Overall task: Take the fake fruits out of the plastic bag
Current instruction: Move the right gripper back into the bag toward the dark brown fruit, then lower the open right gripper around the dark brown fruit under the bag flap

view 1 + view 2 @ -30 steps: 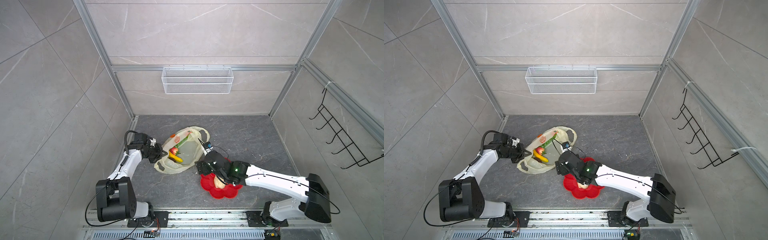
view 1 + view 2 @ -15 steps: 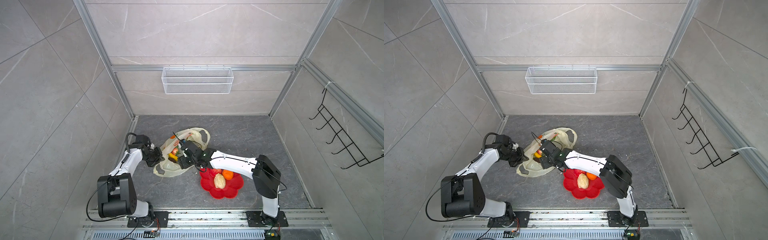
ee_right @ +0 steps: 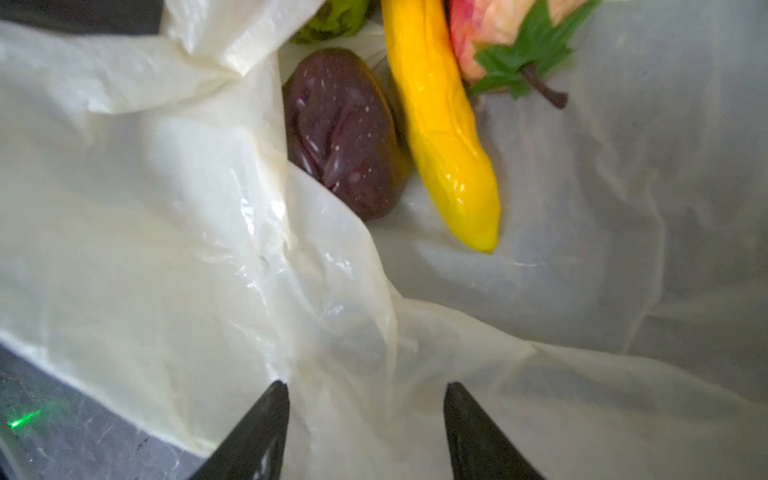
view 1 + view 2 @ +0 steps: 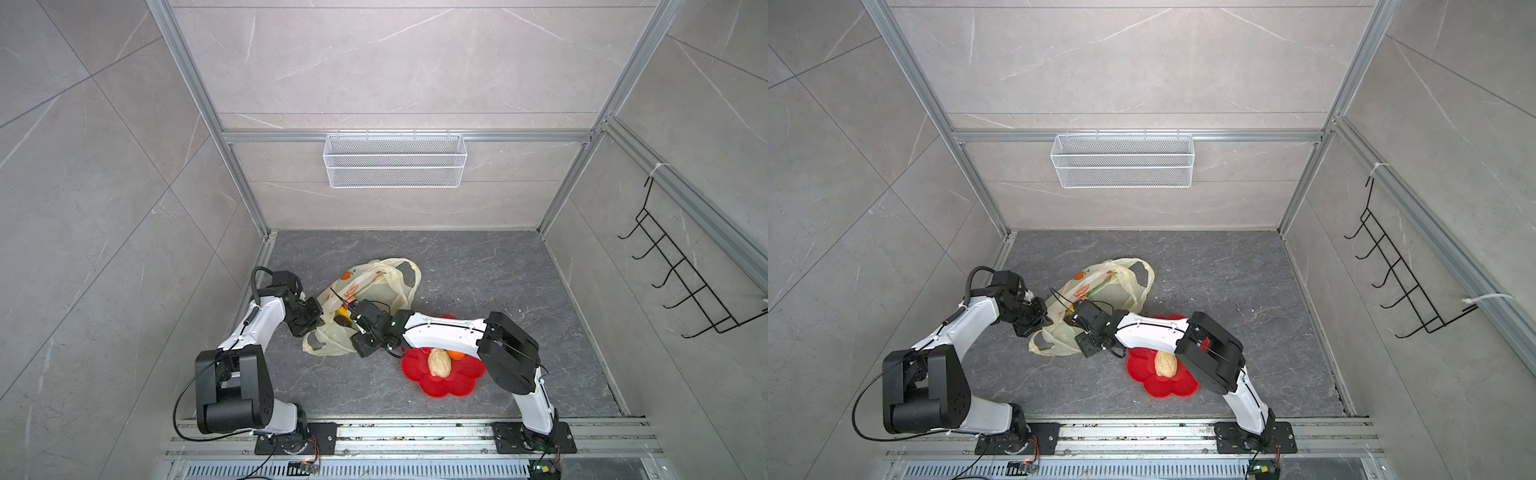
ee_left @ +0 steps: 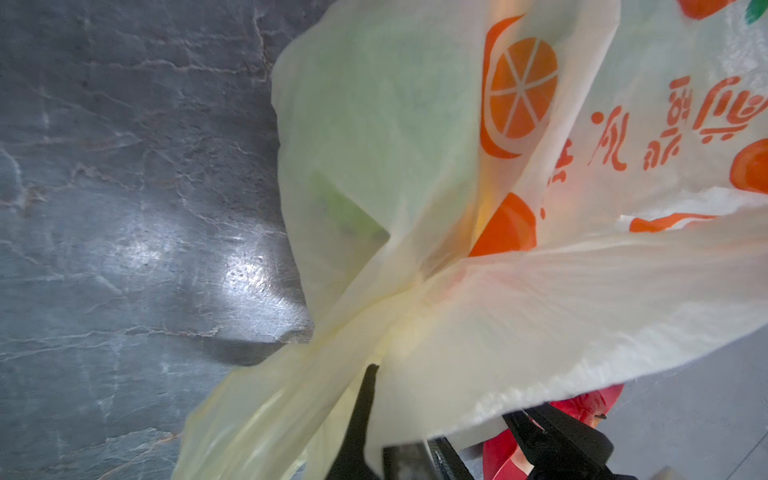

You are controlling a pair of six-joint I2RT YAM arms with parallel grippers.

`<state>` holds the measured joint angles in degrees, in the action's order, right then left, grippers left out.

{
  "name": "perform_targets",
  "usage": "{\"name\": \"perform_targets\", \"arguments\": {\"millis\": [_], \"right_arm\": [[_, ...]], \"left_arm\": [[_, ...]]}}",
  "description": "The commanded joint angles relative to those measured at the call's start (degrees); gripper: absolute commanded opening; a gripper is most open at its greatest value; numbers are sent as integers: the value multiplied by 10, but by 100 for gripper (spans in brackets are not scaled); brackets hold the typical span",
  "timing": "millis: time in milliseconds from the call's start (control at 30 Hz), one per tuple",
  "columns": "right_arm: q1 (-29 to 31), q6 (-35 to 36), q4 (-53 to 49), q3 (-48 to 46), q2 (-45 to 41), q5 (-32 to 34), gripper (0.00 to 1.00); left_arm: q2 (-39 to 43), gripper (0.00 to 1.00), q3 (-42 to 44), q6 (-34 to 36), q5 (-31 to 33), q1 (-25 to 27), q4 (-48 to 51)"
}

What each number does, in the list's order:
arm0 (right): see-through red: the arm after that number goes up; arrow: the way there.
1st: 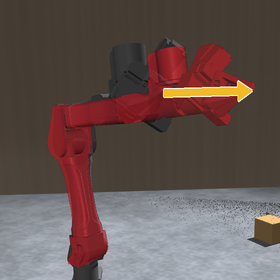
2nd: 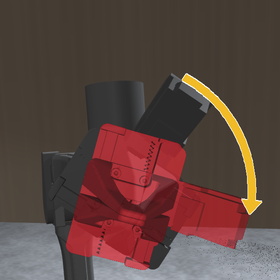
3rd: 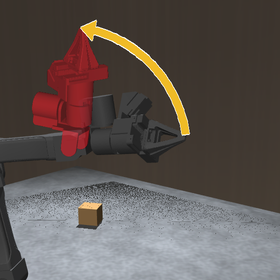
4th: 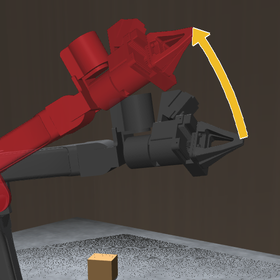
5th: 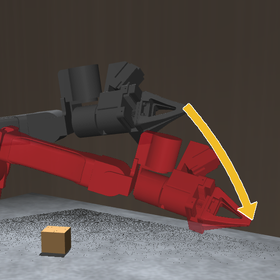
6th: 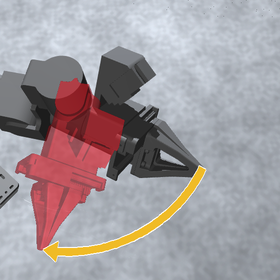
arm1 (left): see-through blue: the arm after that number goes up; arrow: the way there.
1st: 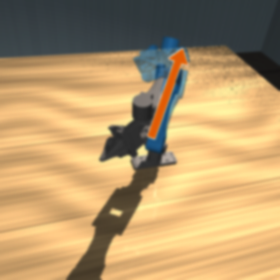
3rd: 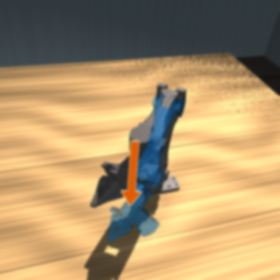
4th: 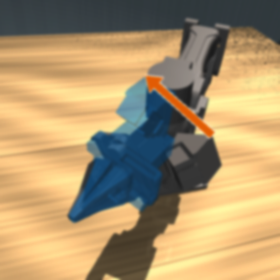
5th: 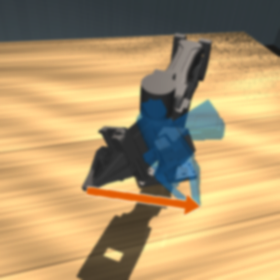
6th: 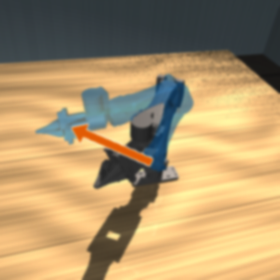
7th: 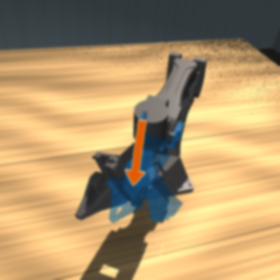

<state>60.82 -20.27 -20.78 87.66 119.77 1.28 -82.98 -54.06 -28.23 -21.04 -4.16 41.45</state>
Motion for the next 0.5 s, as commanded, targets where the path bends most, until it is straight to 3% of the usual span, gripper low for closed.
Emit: {"name": "perform_targets", "arguments": {"millis": [0,167,467], "right_arm": [[-17,10,4,23,-26,-16,62],[-21,5,-28,97,9,-35,61],[-22,-56,-125,247,106,-9,59]], "left_arm": [[-2,0,-11,5,13,-2,20],[-3,1,-13,6,12,-3,19],[-2,1,-12,6,6,-2,17]]}}
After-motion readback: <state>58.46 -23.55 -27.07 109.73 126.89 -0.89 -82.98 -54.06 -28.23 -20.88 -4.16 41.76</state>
